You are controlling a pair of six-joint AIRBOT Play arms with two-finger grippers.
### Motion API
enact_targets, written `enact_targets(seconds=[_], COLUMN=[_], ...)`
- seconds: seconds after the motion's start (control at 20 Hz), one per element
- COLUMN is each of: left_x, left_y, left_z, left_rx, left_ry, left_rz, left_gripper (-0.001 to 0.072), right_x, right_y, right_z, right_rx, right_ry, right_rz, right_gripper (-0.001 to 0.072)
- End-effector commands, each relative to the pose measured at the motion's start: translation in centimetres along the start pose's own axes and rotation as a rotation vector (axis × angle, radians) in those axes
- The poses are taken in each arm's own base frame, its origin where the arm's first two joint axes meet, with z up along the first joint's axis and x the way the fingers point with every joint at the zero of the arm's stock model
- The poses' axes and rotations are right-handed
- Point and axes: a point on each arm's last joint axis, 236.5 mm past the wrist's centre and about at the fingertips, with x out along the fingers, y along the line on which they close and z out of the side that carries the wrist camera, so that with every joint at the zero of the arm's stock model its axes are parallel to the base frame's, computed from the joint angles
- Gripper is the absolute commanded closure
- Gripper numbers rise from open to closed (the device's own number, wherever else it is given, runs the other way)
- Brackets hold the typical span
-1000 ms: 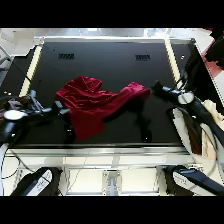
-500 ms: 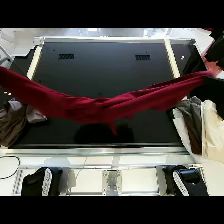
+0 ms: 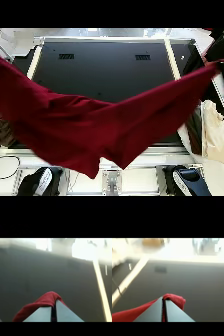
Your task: Fold the shirts.
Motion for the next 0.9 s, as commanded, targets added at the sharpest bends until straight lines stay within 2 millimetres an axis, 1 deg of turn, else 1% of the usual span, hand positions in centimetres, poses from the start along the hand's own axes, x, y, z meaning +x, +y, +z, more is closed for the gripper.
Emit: enact_targets(seconds=[0.0, 0.05, 0.1, 0.15, 0.2, 0.25, 0.3, 0.35, 0.4, 0.45, 0.5, 0.55, 0.6, 0.65, 0.7, 0.75, 0.8, 0.85], left_x=[10.7, 13.9, 16.7, 19.2, 21.6, 23.6, 25.5, 27.3, 28.9, 29.9, 30.0, 28.9, 26.7, 24.2, 21.4, 18.7, 15.7, 13.2], left_y=[3.4, 4.3, 5.0, 5.6, 6.2, 6.5, 6.0, 5.1, 4.3, 3.6, 2.9, 2.2, 1.9, 2.3, 3.4, 4.5, 5.8, 7.3], left_z=[-11.7, -15.3, -18.7, -22.1, -25.0, -26.8, -27.5, -26.8, -24.7, -21.5, -17.5, -13.1, -9.0, -6.1, -4.4, -3.9, -4.3, -5.0], left_rx=[-0.069, -0.098, -0.130, -0.164, -0.199, -0.242, -0.301, -0.379, -0.449, -0.500, -0.538, -0.553, -0.531, -0.480, -0.422, -0.353, -0.286, -0.266], left_ry=[0.536, 0.659, 0.759, 0.860, 0.927, 0.951, 0.935, 0.874, 0.769, 0.648, 0.514, 0.378, 0.258, 0.178, 0.135, 0.131, 0.153, 0.179], left_rz=[-0.051, -0.054, -0.060, -0.066, -0.063, -0.072, -0.103, -0.147, -0.197, -0.257, -0.334, -0.423, -0.498, -0.524, -0.499, -0.456, -0.392, -0.317], left_gripper=[0.0695, 0.0694, 0.0694, 0.0693, 0.0660, 0.0536, 0.0403, 0.0328, 0.0328, 0.0328, 0.0329, 0.0328, 0.0330, 0.0331, 0.0334, 0.0351, 0.0351, 0.0351], right_x=[11.2, 14.2, 16.9, 18.9, 20.7, 22.2, 23.6, 24.6, 25.4, 25.8, 25.7, 25.3, 24.4, 23.3, 21.8, 20.2, 18.4, 16.7], right_y=[-4.0, -5.1, -6.0, -6.5, -6.6, -6.4, -6.1, -6.2, -6.5, -6.7, -7.0, -7.3, -7.7, -8.1, -8.6, -8.9, -9.1, -9.1], right_z=[-9.9, -13.8, -17.9, -21.4, -24.4, -26.2, -27.0, -26.9, -25.9, -24.6, -22.9, -21.0, -18.8, -16.4, -14.0, -11.7, -9.4, -7.7], right_rx=[0.078, 0.115, 0.158, 0.206, 0.260, 0.305, 0.346, 0.358, 0.352, 0.344, 0.317, 0.270, 0.211, 0.153, 0.090, 0.040, -0.004, -0.036], right_ry=[0.387, 0.496, 0.598, 0.677, 0.739, 0.772, 0.770, 0.741, 0.687, 0.644, 0.607, 0.571, 0.534, 0.493, 0.447, 0.396, 0.339, 0.295], right_rz=[-0.022, -0.028, -0.031, -0.026, -0.015, -0.001, 0.011, 0.009, -0.001, -0.004, -0.011, -0.025, -0.043, -0.066, -0.097, -0.126, -0.153, -0.174], right_gripper=[0.0698, 0.0697, 0.0697, 0.0696, 0.0690, 0.0639, 0.0492, 0.0412, 0.0402, 0.0402, 0.0401, 0.0401, 0.0401, 0.0402, 0.0401, 0.0402, 0.0402, 0.0402])
